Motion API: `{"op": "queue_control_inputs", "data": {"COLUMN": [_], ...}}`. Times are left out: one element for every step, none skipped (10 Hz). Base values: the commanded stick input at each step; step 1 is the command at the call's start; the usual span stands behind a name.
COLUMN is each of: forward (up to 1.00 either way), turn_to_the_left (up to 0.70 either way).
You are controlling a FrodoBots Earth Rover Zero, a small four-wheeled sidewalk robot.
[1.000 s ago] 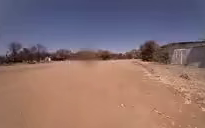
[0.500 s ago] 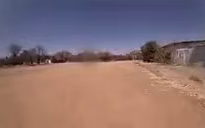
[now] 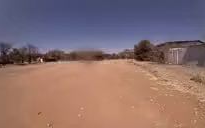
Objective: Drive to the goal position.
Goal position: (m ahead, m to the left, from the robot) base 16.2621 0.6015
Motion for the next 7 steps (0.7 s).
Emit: {"op": "queue_control_inputs", "data": {"forward": [1.0,1.0,1.0,1.0,1.0,1.0,1.0], "turn_to_the_left": [0.0,0.0,0.0,0.0,0.0,0.0,0.0]}}
